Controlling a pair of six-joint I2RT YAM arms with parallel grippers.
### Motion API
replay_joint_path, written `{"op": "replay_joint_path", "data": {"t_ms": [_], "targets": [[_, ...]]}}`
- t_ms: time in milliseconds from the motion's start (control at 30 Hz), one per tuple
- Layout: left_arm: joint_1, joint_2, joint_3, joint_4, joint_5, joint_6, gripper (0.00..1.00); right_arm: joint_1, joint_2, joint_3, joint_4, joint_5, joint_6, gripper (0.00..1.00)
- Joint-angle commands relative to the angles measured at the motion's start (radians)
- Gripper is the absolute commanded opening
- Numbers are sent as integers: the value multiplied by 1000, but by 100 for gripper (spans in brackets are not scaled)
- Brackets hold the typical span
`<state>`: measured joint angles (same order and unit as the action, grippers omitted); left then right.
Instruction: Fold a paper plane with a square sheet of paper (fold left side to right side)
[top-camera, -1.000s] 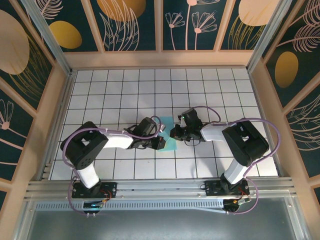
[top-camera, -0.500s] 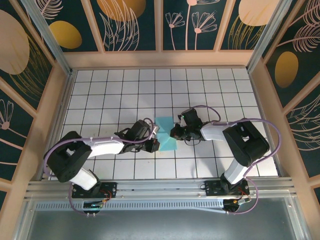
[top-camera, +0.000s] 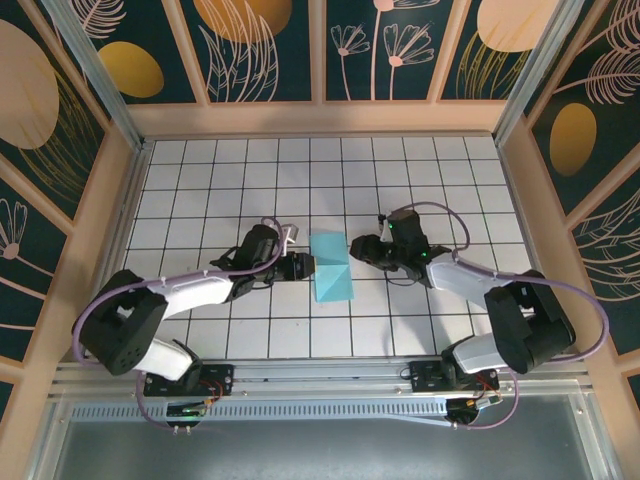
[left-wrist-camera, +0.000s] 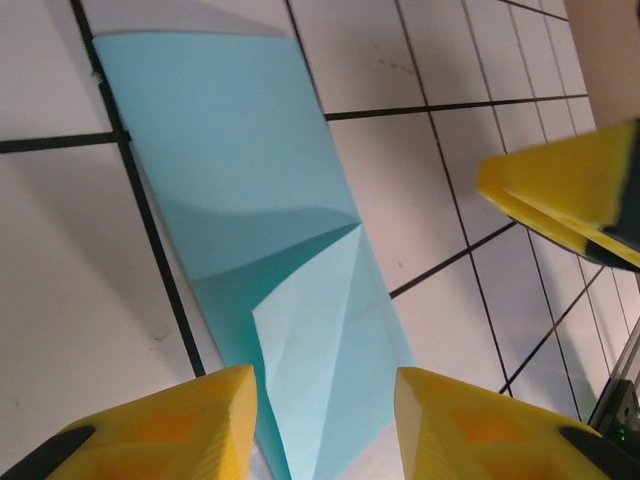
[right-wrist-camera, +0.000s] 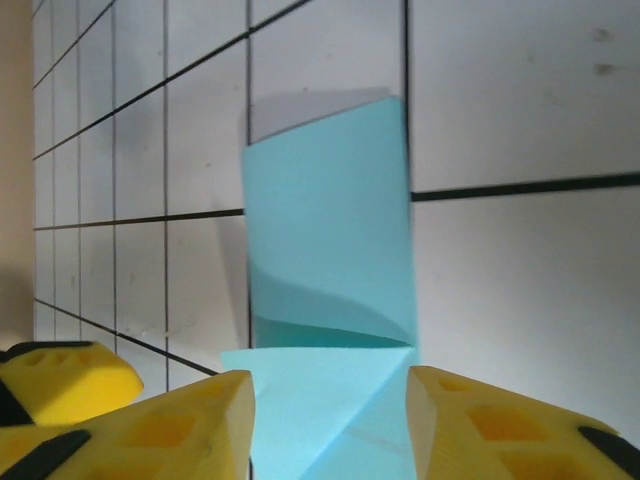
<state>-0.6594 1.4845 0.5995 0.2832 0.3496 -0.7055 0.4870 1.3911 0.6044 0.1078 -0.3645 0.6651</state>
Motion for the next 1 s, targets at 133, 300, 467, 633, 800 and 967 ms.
{"op": "replay_joint_path", "data": {"t_ms": [133,300,467,633,800,967], "targets": [[14,156,68,79,73,-42,41,-20,-62,-67,34,-27,19,55],[14,212,89,114,101,-45,36,-20,-66,-76,31,-37,16,56],[12,274,119,118,109,-38,27,-20,-64,-74,26,-39,15,56],[13,293,137,113,103,-30,18,-21,-61,-68,27,-54,11,56],[13,236,107,149,71,-39,1,-19,-44,-84,96,-103,28,52],[13,123,19,268,34,-105,0,5,-20,-90,184,-108,48,52]]}}
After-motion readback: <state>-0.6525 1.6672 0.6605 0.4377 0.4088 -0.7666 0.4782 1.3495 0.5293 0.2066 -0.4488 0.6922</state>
